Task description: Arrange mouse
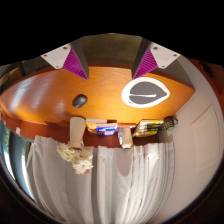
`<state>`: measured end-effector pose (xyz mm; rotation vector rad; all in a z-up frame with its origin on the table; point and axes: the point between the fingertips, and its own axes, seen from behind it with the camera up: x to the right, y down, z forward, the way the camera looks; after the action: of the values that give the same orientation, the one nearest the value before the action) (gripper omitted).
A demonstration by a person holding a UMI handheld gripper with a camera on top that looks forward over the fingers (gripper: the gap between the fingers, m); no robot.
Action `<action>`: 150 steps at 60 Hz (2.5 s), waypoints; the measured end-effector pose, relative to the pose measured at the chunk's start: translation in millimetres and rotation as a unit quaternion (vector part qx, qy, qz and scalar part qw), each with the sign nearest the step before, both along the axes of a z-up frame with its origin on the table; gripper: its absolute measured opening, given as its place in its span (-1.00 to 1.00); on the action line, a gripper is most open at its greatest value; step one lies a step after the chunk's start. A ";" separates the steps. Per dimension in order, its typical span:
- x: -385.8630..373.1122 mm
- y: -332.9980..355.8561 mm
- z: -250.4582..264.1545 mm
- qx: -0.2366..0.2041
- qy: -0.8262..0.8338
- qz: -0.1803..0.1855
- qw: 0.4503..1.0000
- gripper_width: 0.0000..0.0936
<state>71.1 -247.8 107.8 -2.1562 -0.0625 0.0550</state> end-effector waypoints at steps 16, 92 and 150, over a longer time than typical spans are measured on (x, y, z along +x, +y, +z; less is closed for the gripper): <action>94.8 71.2 -73.5 -0.047 -0.014 -0.039 0.998 0.82; 127.8 275.4 -118.7 -0.142 0.002 -0.041 0.989 -0.34; -177.0 196.8 -115.1 -0.144 -0.009 -0.015 0.989 -0.34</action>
<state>-105.9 -50.9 -7.3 -2.4466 -0.0337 0.0282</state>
